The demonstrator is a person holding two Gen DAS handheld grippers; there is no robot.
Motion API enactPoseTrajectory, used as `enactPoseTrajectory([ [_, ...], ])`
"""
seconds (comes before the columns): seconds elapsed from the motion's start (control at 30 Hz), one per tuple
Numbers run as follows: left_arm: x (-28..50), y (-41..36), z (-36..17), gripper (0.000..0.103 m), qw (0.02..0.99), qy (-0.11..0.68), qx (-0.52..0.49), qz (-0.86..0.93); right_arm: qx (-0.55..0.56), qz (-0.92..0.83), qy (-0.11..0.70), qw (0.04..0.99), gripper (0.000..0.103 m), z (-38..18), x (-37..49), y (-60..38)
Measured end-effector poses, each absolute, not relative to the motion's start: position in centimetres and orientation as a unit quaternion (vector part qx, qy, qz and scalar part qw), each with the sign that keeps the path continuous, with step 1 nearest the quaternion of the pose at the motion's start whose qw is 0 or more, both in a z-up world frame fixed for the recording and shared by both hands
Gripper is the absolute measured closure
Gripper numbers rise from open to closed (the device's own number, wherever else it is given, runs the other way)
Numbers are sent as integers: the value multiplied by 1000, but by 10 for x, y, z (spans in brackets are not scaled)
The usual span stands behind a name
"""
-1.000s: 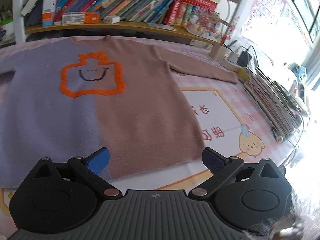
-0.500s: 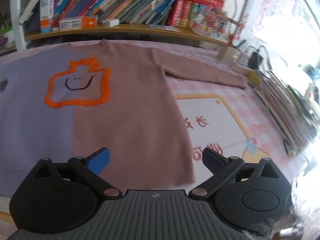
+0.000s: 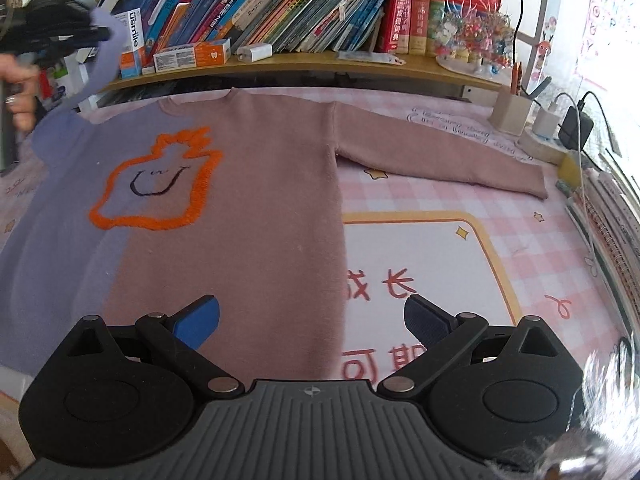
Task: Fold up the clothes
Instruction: 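Lift and carry the lavender sleeve across the sweater body with the left tool, then lay the lavender sleeve on the body and open the left tool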
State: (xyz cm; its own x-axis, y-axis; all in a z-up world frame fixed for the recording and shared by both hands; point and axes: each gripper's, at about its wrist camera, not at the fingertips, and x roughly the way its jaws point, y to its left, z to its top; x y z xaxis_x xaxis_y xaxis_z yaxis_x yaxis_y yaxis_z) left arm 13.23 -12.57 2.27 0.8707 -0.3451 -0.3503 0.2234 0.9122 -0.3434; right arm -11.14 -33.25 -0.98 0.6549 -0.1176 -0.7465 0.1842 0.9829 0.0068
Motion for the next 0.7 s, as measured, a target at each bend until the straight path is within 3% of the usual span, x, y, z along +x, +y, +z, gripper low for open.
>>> enactPoseTrajectory([
  [0.5, 126, -218, -38, 97, 940, 301, -47, -153, 58, -82, 413, 905, 4, -15, -129, -374],
  [0.63, 138, -245, -35, 87, 926, 340, -28, -164, 60, -80, 413, 905, 4, -15, -131, -377],
  [0.7, 130, -256, -28, 74, 916, 339, -15, -212, 58, -75, 411, 907, 4, -15, -132, -376],
])
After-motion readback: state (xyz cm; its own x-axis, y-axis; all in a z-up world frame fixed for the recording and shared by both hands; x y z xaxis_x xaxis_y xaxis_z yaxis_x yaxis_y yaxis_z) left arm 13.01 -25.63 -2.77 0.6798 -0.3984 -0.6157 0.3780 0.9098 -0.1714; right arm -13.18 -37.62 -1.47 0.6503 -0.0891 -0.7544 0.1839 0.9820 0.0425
